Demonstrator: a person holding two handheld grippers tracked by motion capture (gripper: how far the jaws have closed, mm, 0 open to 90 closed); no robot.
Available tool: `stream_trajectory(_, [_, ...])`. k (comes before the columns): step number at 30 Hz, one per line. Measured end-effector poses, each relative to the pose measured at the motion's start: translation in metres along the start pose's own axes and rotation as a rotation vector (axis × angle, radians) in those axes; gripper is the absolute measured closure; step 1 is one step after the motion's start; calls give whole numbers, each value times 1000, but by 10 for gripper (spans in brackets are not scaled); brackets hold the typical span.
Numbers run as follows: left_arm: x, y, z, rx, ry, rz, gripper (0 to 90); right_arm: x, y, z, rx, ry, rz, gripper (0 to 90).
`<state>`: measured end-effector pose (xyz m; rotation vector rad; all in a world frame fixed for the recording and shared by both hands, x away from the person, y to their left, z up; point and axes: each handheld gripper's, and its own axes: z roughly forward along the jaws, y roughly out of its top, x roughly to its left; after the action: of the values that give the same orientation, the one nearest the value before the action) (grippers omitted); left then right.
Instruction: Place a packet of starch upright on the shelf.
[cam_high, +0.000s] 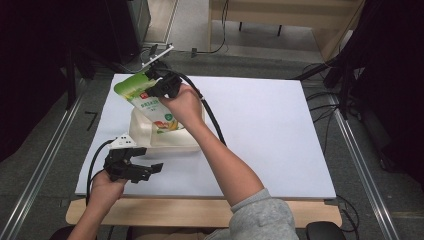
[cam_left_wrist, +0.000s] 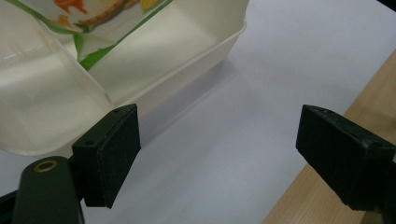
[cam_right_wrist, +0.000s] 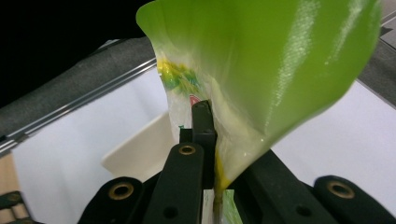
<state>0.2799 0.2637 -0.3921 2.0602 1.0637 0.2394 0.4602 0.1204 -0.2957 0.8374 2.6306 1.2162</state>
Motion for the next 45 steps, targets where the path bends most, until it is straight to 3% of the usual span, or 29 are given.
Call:
stream_trajectory(2, [-1, 0, 1, -1, 0, 0, 146, -5, -8, 4, -5, -10, 0, 900])
stream_trajectory(8, [-1, 0, 2, 2, -3, 5, 147, -30, -32, 14, 6, 3, 72, 900])
stream_trajectory(15, [-2, 0, 3, 7, -7, 6, 147, -51, -46, 7, -10, 59, 144, 900])
stream_trajectory(24, [-2, 0, 4, 13, -2, 8, 147, -75, -67, -3, 7, 43, 189, 900])
stream_trajectory(45, [-2, 0, 4, 14, -4, 3, 147, -92, -92, -11, -1, 57, 222, 899])
